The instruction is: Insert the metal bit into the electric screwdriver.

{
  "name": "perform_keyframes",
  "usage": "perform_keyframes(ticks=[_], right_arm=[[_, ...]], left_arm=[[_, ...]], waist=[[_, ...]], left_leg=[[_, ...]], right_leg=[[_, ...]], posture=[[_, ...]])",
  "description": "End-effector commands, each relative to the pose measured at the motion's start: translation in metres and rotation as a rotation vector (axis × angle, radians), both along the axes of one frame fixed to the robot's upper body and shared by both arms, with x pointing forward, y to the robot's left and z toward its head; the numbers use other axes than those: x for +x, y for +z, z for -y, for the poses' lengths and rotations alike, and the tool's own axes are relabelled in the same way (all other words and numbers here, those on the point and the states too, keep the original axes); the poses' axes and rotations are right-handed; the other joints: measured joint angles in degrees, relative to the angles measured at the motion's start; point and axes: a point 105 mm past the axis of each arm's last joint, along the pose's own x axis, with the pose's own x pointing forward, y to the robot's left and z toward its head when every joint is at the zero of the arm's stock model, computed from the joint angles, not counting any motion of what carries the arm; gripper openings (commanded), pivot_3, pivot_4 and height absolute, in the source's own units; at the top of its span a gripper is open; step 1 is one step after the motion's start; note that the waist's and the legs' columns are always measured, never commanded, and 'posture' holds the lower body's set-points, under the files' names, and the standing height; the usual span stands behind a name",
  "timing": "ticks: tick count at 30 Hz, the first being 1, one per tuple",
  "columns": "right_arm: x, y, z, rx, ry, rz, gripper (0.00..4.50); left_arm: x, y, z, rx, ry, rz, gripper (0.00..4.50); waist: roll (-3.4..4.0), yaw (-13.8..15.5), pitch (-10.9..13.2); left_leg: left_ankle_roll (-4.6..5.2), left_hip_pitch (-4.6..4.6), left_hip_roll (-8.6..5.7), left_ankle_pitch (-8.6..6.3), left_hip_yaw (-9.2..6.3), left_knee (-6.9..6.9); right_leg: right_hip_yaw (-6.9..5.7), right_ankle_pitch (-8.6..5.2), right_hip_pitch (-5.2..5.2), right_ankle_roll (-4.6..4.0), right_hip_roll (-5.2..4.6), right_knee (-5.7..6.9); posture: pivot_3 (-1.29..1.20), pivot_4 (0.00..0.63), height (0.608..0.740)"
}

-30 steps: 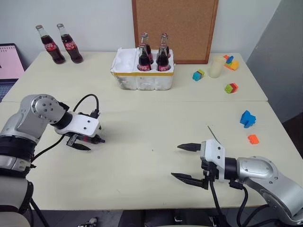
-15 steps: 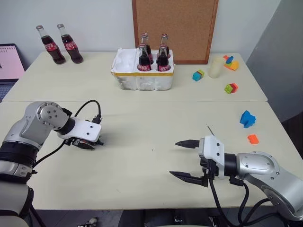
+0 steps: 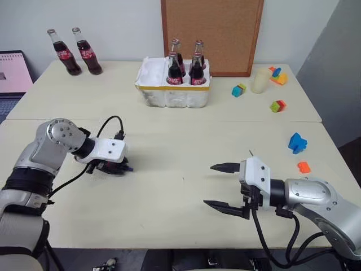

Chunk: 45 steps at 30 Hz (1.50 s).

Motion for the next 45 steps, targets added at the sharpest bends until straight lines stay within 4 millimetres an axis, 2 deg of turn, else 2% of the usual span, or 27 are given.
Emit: perform_keyframes(ticks=[1, 7, 14, 23, 27, 34, 45], right_arm=[[-0.006, 0.012, 0.007, 0.002, 0.000, 0.037, 4.50], [-0.002, 0.020, 0.021, -0.008, -0.048, 0.048, 4.50], [0.000, 0.026, 0.028, -0.009, -0.072, 0.062, 4.50], [0.007, 0.037, 0.032, 0.004, -0.096, 0.090, 4.50], [0.012, 0.046, 0.032, 0.039, -0.107, 0.109, 4.50], [0.013, 0.049, 0.031, 0.046, -0.105, 0.109, 4.50], [0.014, 0.050, 0.029, 0.038, -0.091, 0.110, 4.50]], left_arm=[[0.006, 0.043, 0.026, -0.177, -0.005, 0.073, 1.60], [0.008, 0.064, 0.058, -0.332, -0.002, 0.075, 1.59], [0.012, 0.088, 0.090, -0.532, 0.014, 0.081, 1.59], [0.016, 0.116, 0.121, -0.794, 0.078, 0.075, 1.58], [0.021, 0.110, 0.128, -0.863, 0.149, 0.086, 1.58], [0.022, 0.097, 0.135, -0.934, 0.228, 0.057, 1.57], [0.021, 0.072, 0.126, -0.912, 0.284, 0.026, 1.57]], waist=[[0.00, 0.00, 0.00], [-0.01, -0.17, -0.01], [-0.01, -0.24, -0.01], [-0.01, -0.27, 0.00], [-0.01, -0.19, 0.00], [-0.01, -0.21, 0.00], [-0.01, -0.19, -0.01]], left_leg=[[0.00, -0.01, -0.01, 0.00, 0.00, 0.00], [0.00, 0.01, -0.03, 0.00, -0.03, 0.05], [0.00, 0.03, -0.02, 0.00, -0.14, 0.07], [-0.01, 0.07, -0.04, 0.01, -0.15, 0.09], [-0.01, 0.04, -0.05, 0.01, -0.15, 0.20], [-0.01, 0.07, -0.03, 0.01, -0.16, 0.22], [-0.01, 0.16, -0.04, 0.01, -0.13, 0.36]], right_leg=[[0.01, 0.00, 0.00, 0.00, -0.01, 0.00], [0.06, 0.01, 0.04, 0.03, -0.05, 0.02], [-0.08, 0.02, 0.04, 0.02, 0.02, 0.08], [0.13, 0.02, 0.04, 0.02, 0.01, 0.08], [0.13, 0.04, 0.05, 0.05, -0.01, 0.09], [0.22, 0.05, 0.04, 0.06, -0.04, 0.14], [0.33, 0.05, 0.06, 0.07, -0.07, 0.36]], posture=[[0.00, 0.150, 0.740], [0.00, 0.150, 0.740], [0.00, 0.150, 0.740], [0.00, 0.150, 0.740], [0.00, 0.150, 0.740], [0.00, 0.150, 0.740], [0.00, 0.150, 0.740]])
